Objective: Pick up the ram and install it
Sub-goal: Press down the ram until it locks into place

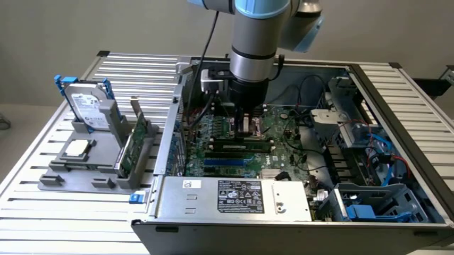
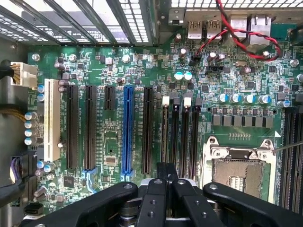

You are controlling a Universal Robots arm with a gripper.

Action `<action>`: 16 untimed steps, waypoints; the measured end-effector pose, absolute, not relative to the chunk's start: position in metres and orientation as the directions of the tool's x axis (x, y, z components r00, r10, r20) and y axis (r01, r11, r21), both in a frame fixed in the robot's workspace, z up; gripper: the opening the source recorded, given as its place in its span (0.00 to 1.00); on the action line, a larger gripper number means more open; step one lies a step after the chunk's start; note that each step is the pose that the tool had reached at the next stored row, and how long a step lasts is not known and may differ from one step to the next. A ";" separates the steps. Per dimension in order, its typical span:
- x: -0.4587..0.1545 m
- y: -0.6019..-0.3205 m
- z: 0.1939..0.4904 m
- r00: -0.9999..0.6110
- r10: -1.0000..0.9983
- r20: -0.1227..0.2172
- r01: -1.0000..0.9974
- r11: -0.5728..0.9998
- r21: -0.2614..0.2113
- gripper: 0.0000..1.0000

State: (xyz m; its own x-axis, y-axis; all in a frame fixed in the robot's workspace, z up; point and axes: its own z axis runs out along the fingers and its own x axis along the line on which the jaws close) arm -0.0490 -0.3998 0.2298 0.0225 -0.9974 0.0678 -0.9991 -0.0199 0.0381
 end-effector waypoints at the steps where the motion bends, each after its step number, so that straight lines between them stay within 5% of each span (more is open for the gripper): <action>1: -0.049 -0.400 0.229 0.023 -0.997 0.068 -0.999 -0.020 0.038 0.11; 16: -0.048 -0.399 0.241 0.024 -0.997 0.067 -0.998 -0.020 0.054 0.11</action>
State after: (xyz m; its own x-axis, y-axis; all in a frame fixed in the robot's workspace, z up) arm -0.0480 -0.3987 0.2413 0.0235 -0.9975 0.0670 -0.9983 -0.0199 0.0541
